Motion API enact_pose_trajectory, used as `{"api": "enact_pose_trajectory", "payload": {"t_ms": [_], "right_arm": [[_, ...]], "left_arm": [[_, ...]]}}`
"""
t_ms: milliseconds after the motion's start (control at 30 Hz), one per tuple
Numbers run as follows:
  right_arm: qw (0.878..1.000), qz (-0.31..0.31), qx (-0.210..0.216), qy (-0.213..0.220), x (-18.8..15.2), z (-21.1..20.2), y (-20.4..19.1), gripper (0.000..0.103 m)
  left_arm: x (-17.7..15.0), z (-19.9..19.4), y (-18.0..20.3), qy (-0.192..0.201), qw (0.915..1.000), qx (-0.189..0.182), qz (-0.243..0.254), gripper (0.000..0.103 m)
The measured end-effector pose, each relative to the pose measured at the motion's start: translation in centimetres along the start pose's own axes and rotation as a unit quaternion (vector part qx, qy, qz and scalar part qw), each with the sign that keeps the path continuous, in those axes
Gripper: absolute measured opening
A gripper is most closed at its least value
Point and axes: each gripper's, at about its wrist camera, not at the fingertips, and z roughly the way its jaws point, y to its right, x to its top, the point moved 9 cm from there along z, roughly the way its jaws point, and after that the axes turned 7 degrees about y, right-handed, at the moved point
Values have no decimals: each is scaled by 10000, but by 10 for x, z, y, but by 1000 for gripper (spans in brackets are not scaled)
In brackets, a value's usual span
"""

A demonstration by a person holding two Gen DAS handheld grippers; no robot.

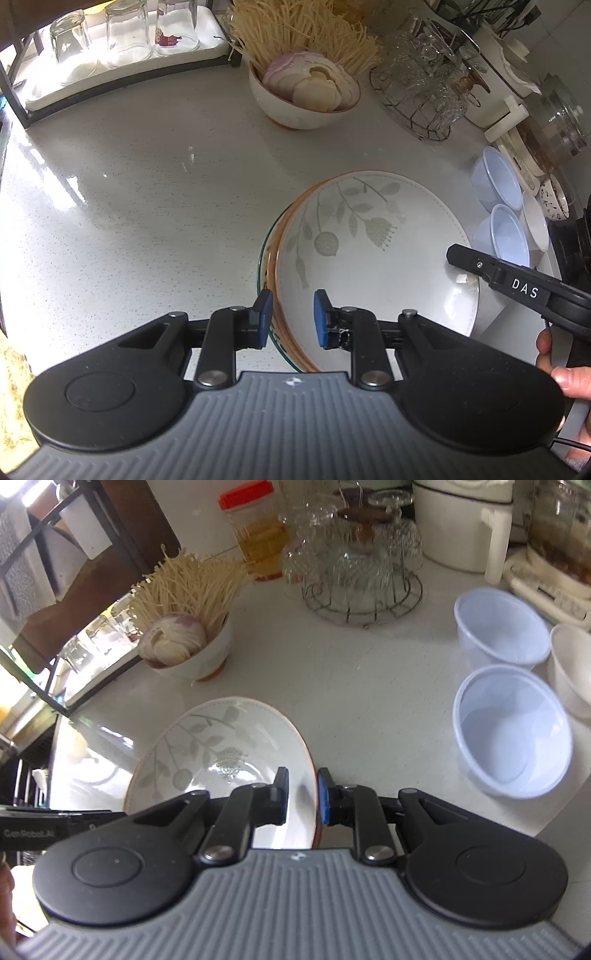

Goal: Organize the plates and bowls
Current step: 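Lower the leaf-pattern bowl with both grippers into the stacked bowl, then open both grippers and pull them back from the bowl stack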

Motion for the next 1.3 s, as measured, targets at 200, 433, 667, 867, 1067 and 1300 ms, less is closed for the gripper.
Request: {"api": "enact_pose_trajectory", "payload": {"t_ms": [200, 433, 667, 867, 1067, 1300], "right_arm": [[9999, -101, -42, 109, 6, -5, -1, 20], [9988, -178, 124, 442, 20, -26, -12, 20], [9957, -199, 246, 871, 33, -68, -23, 20], [9923, -245, 237, 1188, 33, -107, -30, 20], [9911, -249, 165, 1297, 21, -132, -31, 20], [9907, -306, 23, 1323, 1, -153, -33, 20]], "left_arm": [[6, -7, -1, 184, 9998, -18, -43, 26], [22, -34, 14, 631, 9978, -61, 186, 26], [33, -72, 37, 1099, 9928, -385, 292, 26], [26, -104, 52, 1410, 9878, -430, 507, 26], [7, -121, 57, 1487, 9860, -499, 560, 26], [-13, -134, 56, 1539, 9850, -588, 519, 27]]}}
